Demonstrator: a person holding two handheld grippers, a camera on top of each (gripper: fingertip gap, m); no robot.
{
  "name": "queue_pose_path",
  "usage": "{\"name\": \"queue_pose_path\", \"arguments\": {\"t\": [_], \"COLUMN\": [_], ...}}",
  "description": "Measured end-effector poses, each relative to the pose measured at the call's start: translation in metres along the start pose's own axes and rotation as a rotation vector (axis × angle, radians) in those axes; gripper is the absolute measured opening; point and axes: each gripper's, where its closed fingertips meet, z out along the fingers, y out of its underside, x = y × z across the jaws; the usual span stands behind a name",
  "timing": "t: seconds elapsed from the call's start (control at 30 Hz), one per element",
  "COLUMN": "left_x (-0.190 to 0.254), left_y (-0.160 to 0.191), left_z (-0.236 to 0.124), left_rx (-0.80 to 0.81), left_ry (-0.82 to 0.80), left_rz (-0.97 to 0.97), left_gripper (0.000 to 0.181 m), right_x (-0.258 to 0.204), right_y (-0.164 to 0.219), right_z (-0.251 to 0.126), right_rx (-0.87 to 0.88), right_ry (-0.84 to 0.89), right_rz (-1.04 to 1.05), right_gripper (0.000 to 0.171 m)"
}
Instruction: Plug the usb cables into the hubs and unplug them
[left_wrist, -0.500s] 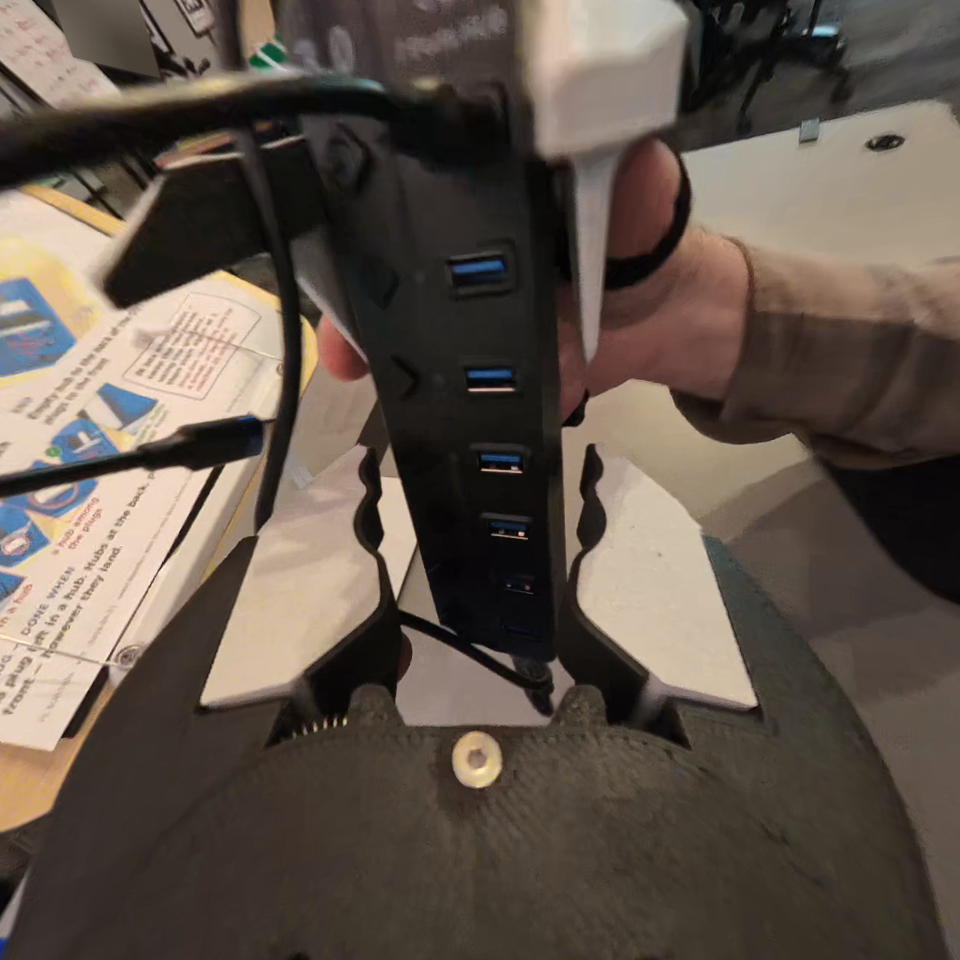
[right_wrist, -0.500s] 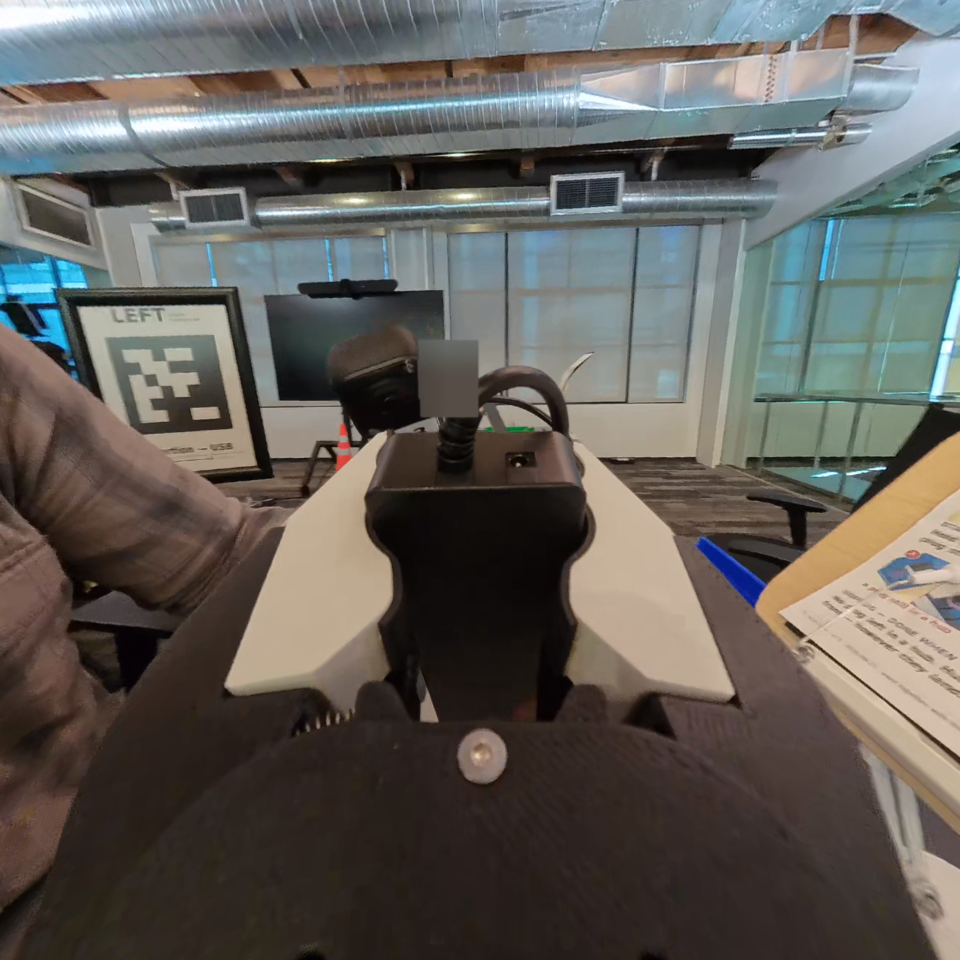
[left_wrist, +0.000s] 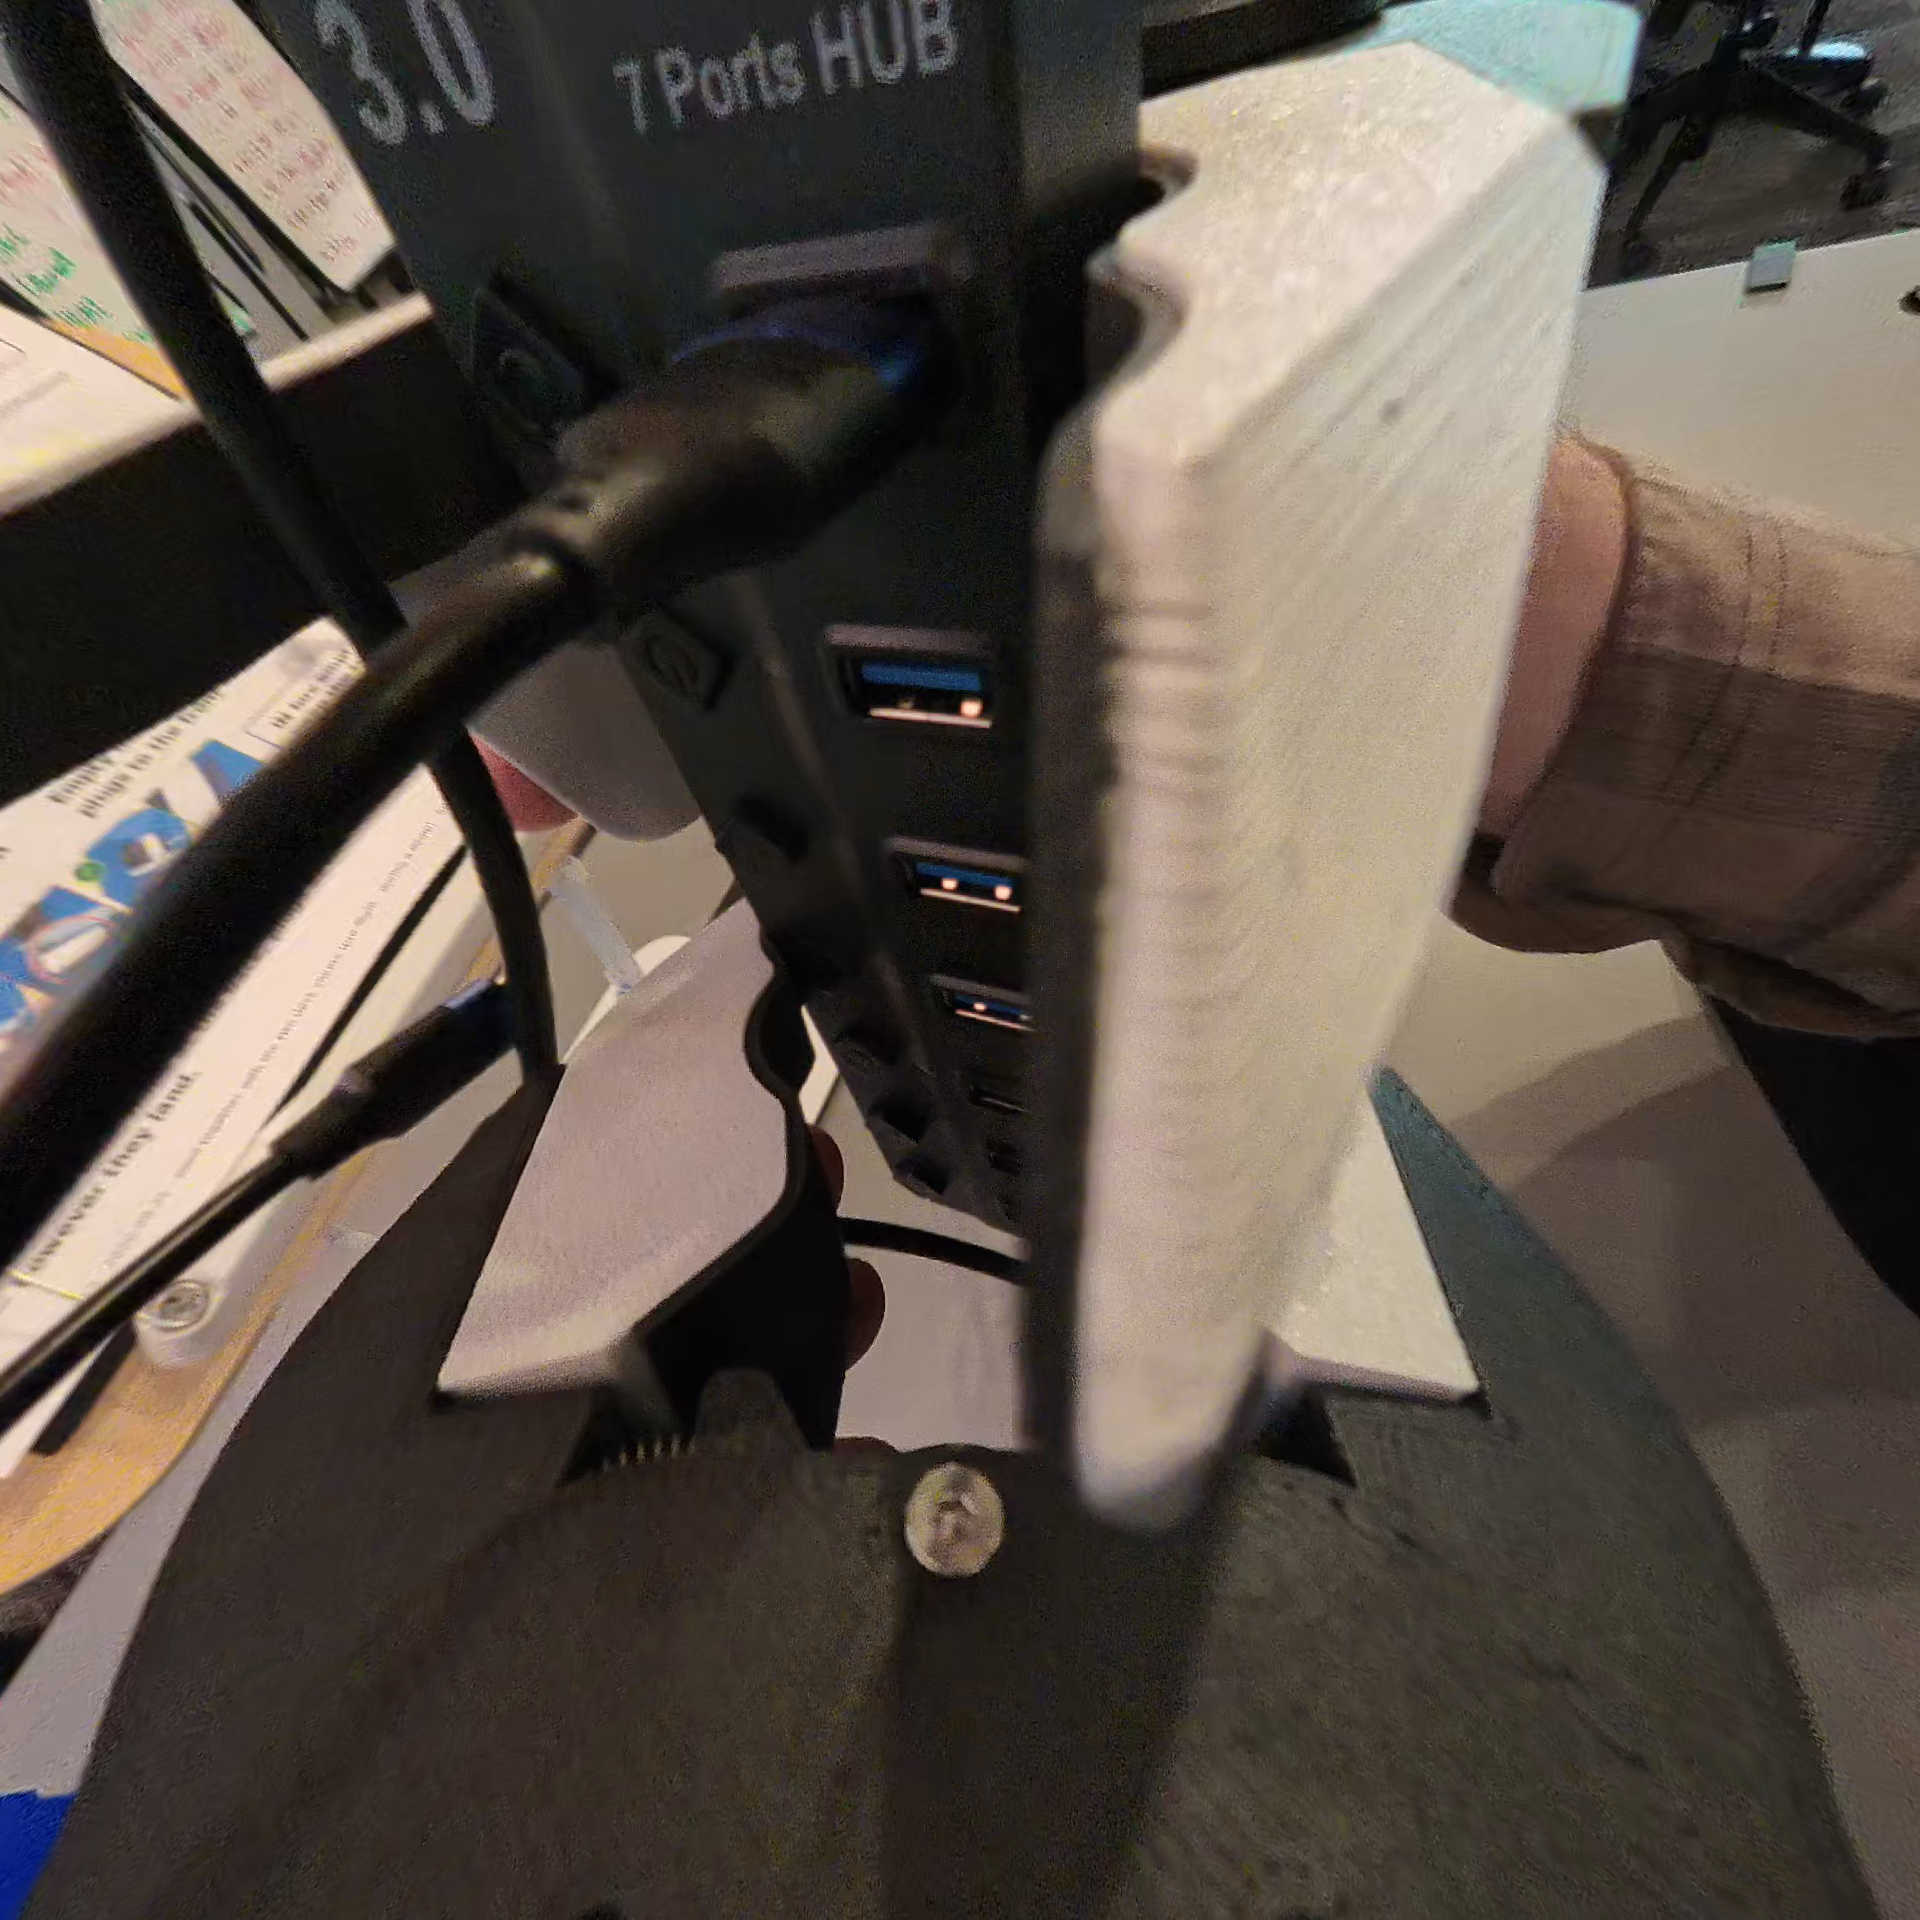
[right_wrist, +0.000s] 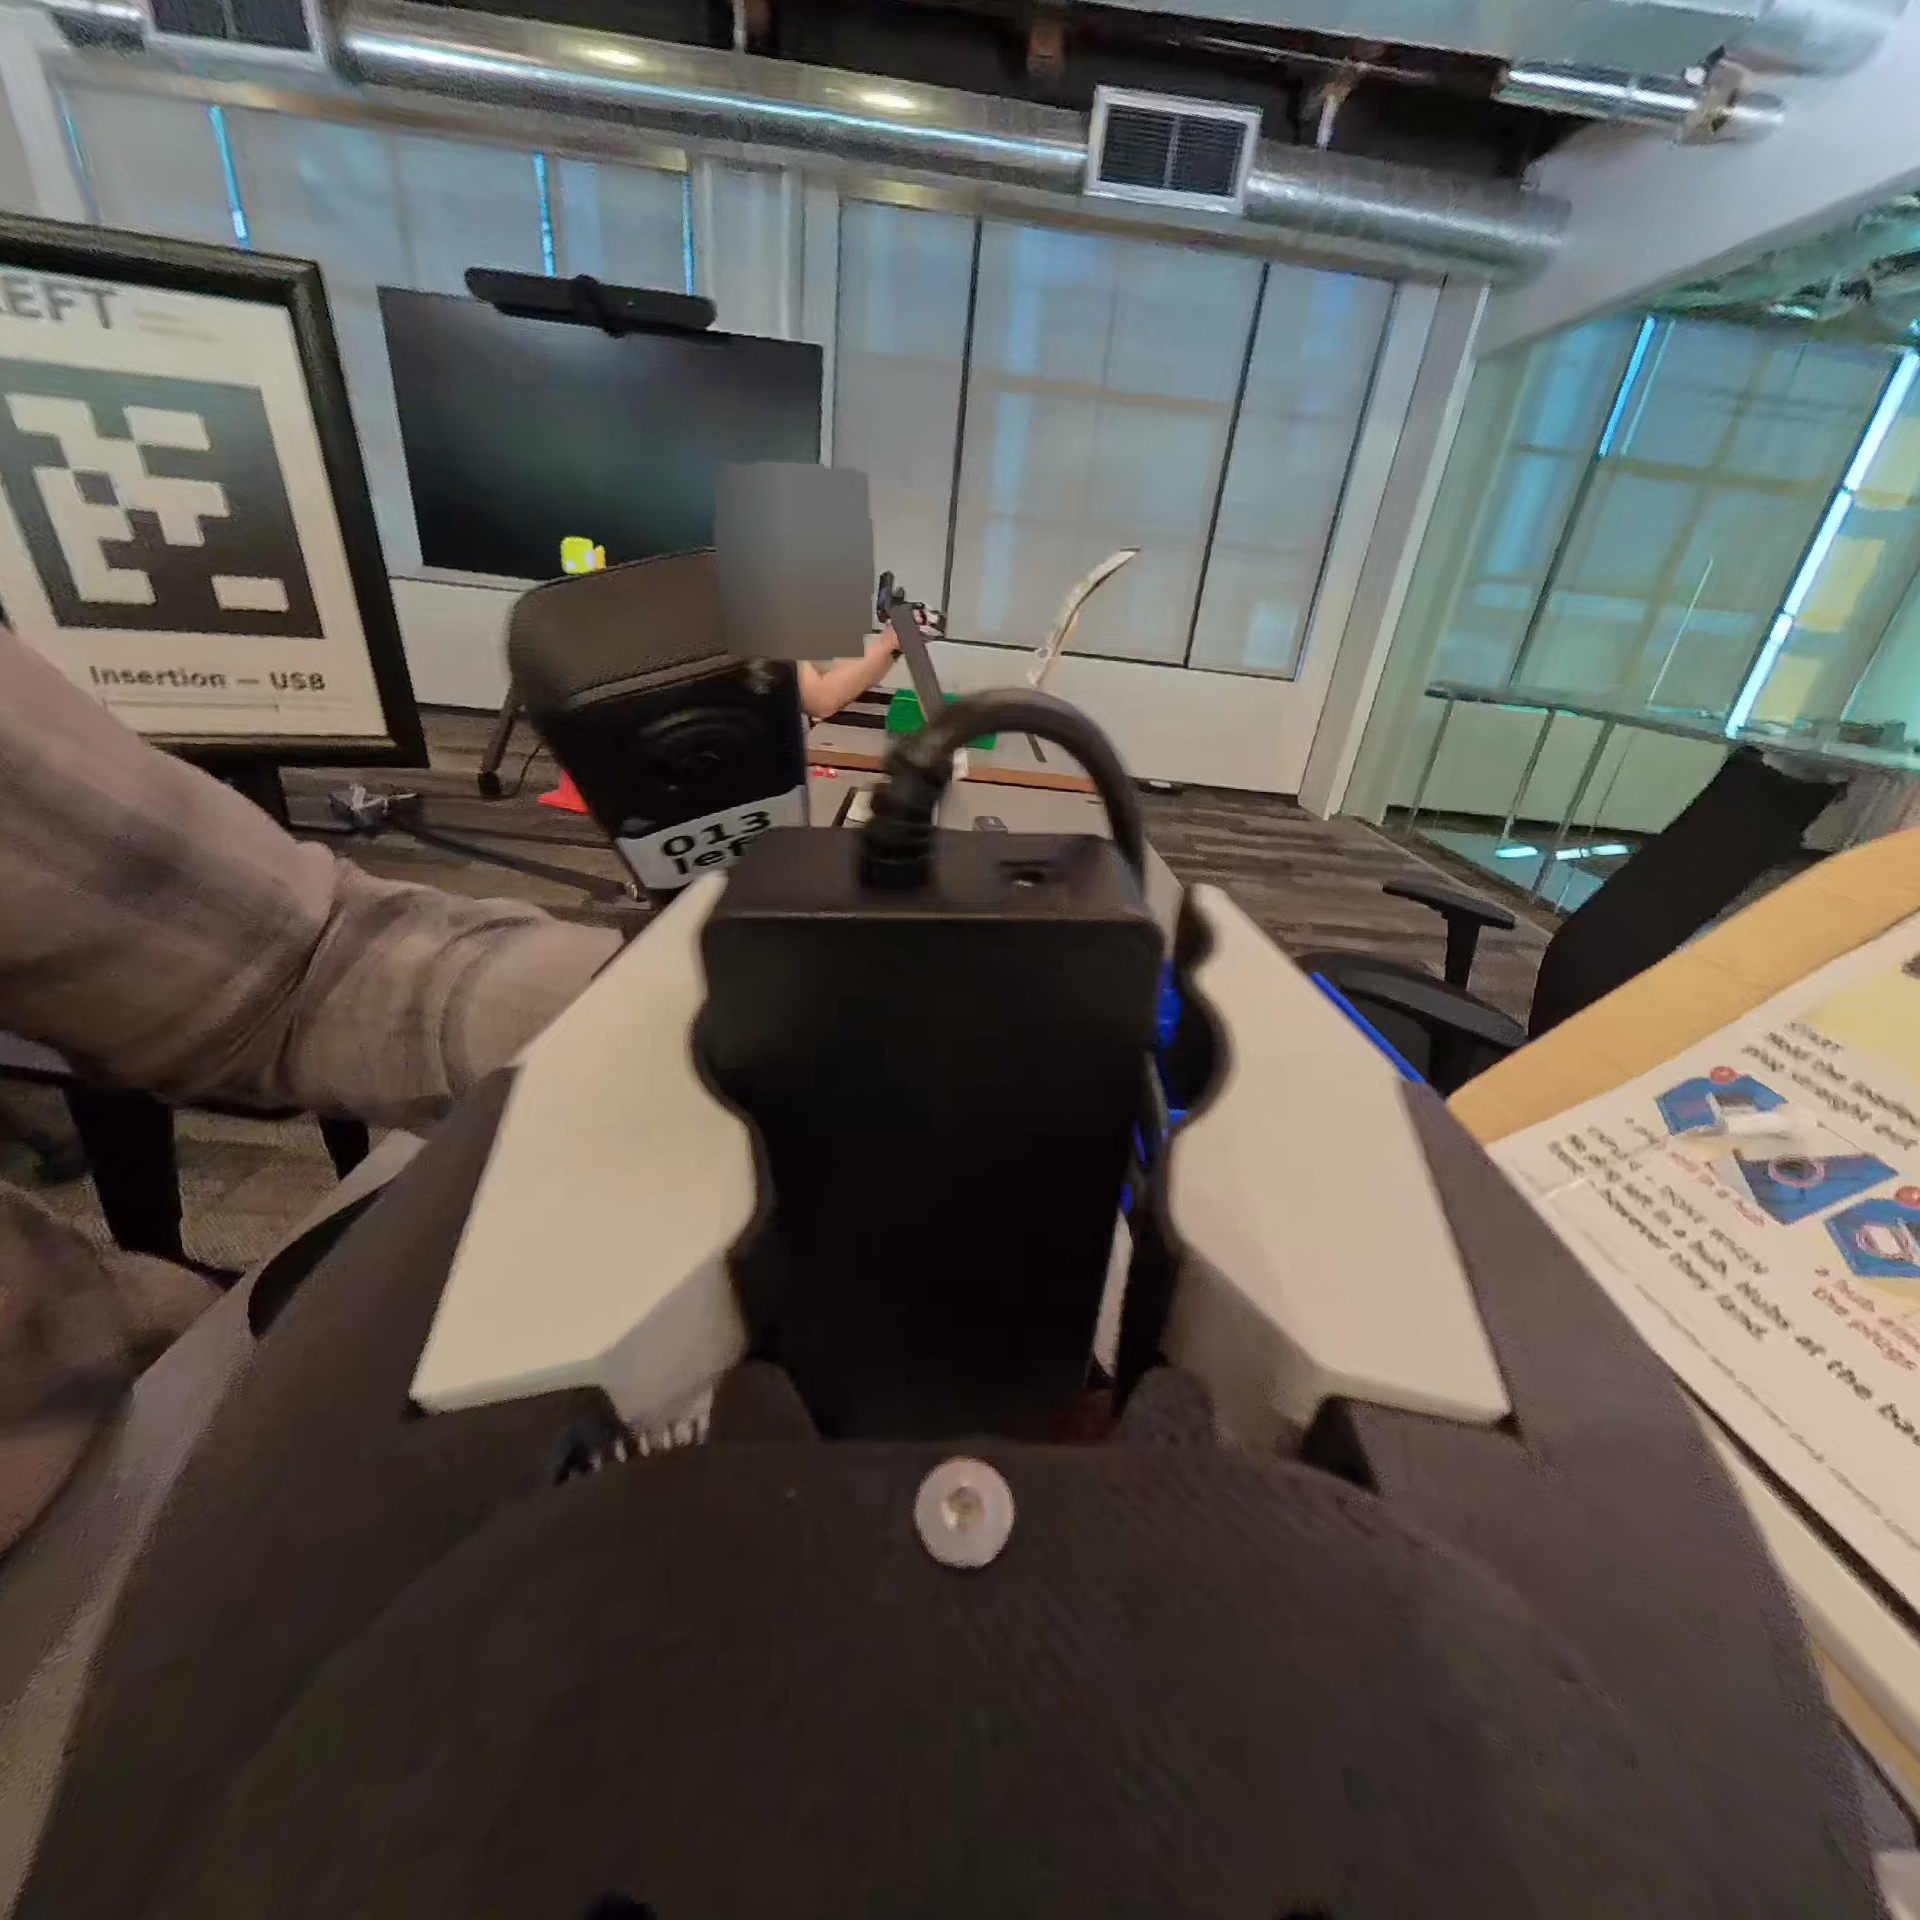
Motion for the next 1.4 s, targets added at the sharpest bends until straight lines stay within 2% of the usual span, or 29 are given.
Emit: {"name": "queue_pose_path", "arguments": {"t": [0.03, 0.2, 0.23, 0.27, 0.4, 0.57, 0.63, 0.73, 0.8, 0.9, 1.03, 1.17, 1.27, 1.4], "left_x": [0.0, -0.001, -0.001, 0.0, 0.002, 0.016, 0.001, -0.001, 0.006, 0.016, 0.013, 0.01, 0.016, 0.029], "left_y": [0.0, -0.001, 0.0, -0.001, -0.007, 0.005, -0.003, -0.003, 0.013, 0.033, 0.024, 0.025, 0.033, 0.039], "left_z": [0.001, 0.002, 0.003, 0.004, -0.006, -0.06, -0.089, -0.114, -0.111, -0.096, -0.079, -0.055, -0.041, -0.026], "left_rx": [-0.007, -0.054, -0.068, -0.067, -0.022, -0.06, -0.028, -0.071, -0.112, -0.061, 0.123, 0.11, 0.092, 0.104], "left_ry": [0.001, -0.018, -0.026, -0.026, -0.015, 0.058, -0.039, -0.054, -0.047, -0.085, -0.113, -0.107, -0.018, 0.076], "left_rz": [-0.016, -0.052, -0.045, -0.048, -0.037, 0.01, 0.039, 0.033, -0.021, -0.119, -0.231, -0.163, -0.205, -0.213], "left_gripper": [0.057, 0.064, 0.058, 0.065, 0.062, 0.071, 0.07, 0.074, 0.09, 0.105, 0.102, 0.098, 0.104, 0.086], "right_x": [-0.002, 0.001, 0.0, 0.001, -0.001, 0.017, 0.019, 0.018, 0.018, 0.014, 0.004, -0.012, -0.024, -0.032], "right_y": [-0.001, -0.001, 0.0, -0.001, -0.012, 0.0, 0.003, -0.011, -0.022, -0.038, -0.038, -0.029, -0.027, -0.023], "right_z": [-0.001, -0.003, -0.003, -0.004, -0.01, -0.027, -0.031, -0.033, -0.034, -0.036, -0.024, -0.004, 0.004, 0.013], "right_rx": [0.002, -0.019, -0.028, -0.035, 0.033, -0.002, -0.006, 0.102, 0.191, 0.327, 0.337, 0.273, 0.26, 0.248], "right_ry": [-0.007, 0.009, 0.012, 0.018, -0.014, 0.044, 0.038, 0.005, -0.01, -0.064, -0.126, -0.188, -0.242, -0.28], "right_rz": [-0.017, -0.018, -0.031, -0.032, 0.018, 0.012, 0.013, 0.08, 0.106, 0.168, 0.214, 0.208, 0.213, 0.218], "right_gripper": [0.066, 0.064, 0.064, 0.063, 0.064, 0.063, 0.064, 0.063, 0.063, 0.063, 0.063, 0.063, 0.063, 0.063]}}
